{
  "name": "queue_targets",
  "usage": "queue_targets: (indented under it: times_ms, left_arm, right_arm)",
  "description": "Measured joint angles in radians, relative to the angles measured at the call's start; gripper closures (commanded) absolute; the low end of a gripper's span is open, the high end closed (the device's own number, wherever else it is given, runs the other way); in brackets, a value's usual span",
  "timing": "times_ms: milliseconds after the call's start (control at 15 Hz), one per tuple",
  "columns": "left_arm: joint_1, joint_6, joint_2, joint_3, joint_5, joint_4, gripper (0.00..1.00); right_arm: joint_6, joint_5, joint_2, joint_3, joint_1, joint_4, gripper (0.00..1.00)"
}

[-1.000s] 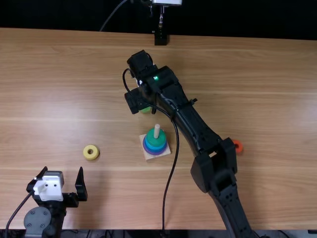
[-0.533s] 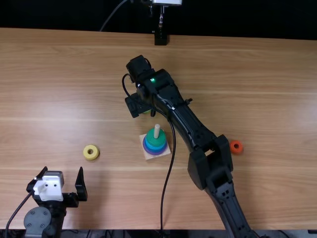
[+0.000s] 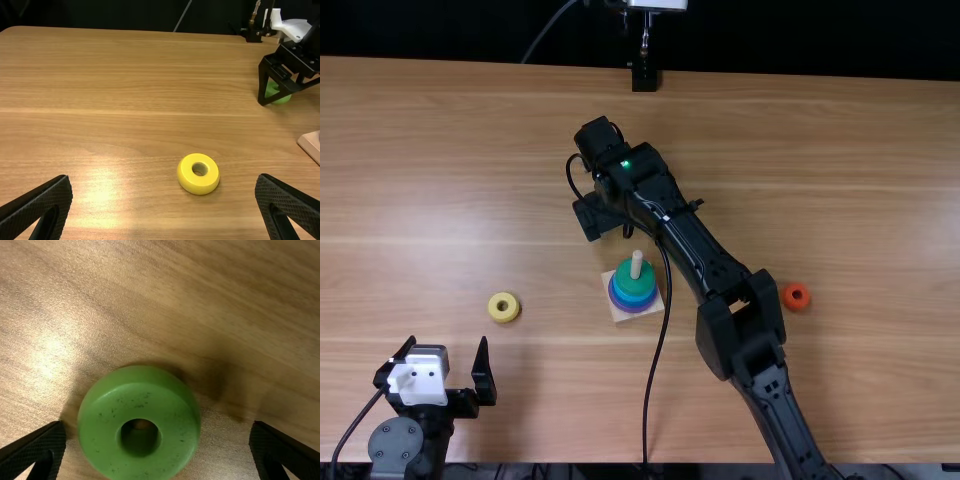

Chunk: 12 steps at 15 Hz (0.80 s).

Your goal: Build the Hanoi tower: stack the rings onto the peg from bottom to top in this color order: purple, dark blue, light blue, dark green, light green, yellow, orange.

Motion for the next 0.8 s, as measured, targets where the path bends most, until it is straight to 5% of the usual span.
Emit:
queue_targets:
  times_ms: [667,800]
  left_arm:
    - [0.0,0.0,0.0,0.0,0.0,0.0,0.0]
    - [0.0,-0.001,0.0,0.0,0.0,-0.001,0.0]
  right_arm:
    - [0.0,0.0,0.026,0.072,0.0,-0.004,0.12]
    - [0.0,0.0,0.026,0.072,0.0,-0.005,0.28]
